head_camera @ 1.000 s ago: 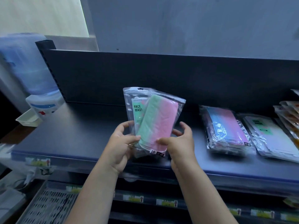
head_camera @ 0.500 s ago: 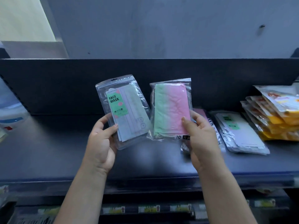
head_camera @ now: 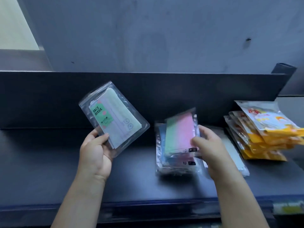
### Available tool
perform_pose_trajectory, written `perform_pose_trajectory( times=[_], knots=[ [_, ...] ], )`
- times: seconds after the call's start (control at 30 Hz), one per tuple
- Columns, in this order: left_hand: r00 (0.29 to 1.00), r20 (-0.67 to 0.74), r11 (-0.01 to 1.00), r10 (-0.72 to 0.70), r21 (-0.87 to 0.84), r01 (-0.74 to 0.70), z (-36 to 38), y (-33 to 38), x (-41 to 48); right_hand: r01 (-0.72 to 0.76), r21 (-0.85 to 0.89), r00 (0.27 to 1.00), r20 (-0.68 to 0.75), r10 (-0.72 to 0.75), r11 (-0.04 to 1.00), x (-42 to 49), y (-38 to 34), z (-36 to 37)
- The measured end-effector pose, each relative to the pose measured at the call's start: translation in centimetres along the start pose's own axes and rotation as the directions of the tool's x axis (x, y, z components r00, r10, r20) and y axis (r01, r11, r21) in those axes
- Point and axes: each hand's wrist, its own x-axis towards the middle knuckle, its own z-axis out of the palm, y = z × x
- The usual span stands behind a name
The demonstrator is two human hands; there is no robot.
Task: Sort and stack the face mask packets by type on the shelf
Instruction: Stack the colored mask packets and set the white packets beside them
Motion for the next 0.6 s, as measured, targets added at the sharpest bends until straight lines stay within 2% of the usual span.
perform_pose_trajectory(
  times=[0.1,0.27,0.4,0.47,0.53,0.6],
  knots=[
    [1.0,-0.01,1.0,0.005,-0.002,-0.005,1.3,-0.9,-0.3,0.036,-0.293,0.999,0.024,-0.03,0.955,0.1,0.8,-0.2],
    [0.995,-0.094,0.999,0.028,0.045,-0.024,3.0,-2.3,-0.9,0.101,-0.498,0.994,0.081,-0.069,0.862,-0.5,0.7,0.3],
    [0.988,-0.149,0.996,0.044,0.09,-0.031,4.7,-3.3,-1.7,0.162,-0.687,0.987,0.094,-0.134,0.708,-0.2,1.1,0.1],
    [0.98,-0.183,0.991,0.073,0.121,-0.051,5.5,-3.9,-2.2,0.29,-0.626,0.955,0.139,-0.262,0.724,-0.4,1.4,-0.2],
    [0.971,-0.202,0.98,0.127,0.18,-0.09,6.5,-4.7,-3.2,0.434,-0.409,0.899,0.252,-0.358,0.802,-1.1,1.3,-0.7],
    [0.971,-0.161,0.959,0.176,0.25,-0.133,7.7,-5.7,-4.4,0.366,-0.16,0.891,0.346,-0.295,0.917,-1.8,0.6,-0.9]
  ],
)
